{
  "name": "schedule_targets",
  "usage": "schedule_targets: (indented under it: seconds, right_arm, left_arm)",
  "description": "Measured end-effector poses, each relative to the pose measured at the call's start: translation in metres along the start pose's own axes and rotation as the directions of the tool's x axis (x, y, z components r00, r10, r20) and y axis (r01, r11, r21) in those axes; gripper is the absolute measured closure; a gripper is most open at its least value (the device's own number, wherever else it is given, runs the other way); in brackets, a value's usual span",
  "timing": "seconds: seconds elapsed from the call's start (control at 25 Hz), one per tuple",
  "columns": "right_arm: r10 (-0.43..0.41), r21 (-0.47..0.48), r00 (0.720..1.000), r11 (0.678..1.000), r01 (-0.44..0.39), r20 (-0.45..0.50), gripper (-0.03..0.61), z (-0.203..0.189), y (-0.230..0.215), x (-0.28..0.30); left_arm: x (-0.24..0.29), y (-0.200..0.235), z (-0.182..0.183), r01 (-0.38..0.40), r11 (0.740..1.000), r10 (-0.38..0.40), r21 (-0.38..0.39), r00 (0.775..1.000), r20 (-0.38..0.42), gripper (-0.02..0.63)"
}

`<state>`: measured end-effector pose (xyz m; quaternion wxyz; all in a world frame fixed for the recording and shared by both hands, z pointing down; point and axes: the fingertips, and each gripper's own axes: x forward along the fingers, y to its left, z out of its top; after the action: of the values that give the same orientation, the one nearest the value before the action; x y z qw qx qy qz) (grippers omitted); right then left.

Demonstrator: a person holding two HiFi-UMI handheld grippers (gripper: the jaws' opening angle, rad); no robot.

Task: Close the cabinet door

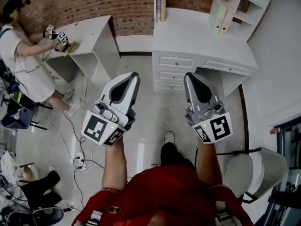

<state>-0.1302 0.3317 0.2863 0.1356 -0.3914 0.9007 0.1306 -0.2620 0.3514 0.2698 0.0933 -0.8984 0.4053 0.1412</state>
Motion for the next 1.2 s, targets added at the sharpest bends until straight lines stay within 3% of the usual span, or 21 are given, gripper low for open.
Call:
schedule_targets:
  seconds: [0.6,0.96,1.2]
  right_arm:
    - [0.042,0.001,0.998,0.999,-0.042,0.057,0.565,-0.043,-0.185,0.106]
    - [0.066,0.002,0.997,0.998,-0.066,0.044,0.565,-0.059,-0.244,0.145]
    - [0.043,0.006,0.999,0.999,-0.044,0.024,0.565,-0.076,-0.277,0.169]
  left_arm:
    - [0.195,0.115,-0.039,-0.038,0.996,0.039,0.079,0.999,-0.021,0.611]
    - [0.266,0.181,-0.048,-0.104,0.991,0.108,0.081,0.993,-0.039,0.61]
    - [0.3,0.227,-0.061,-0.13,0.99,0.133,0.058,0.99,-0.041,0.567]
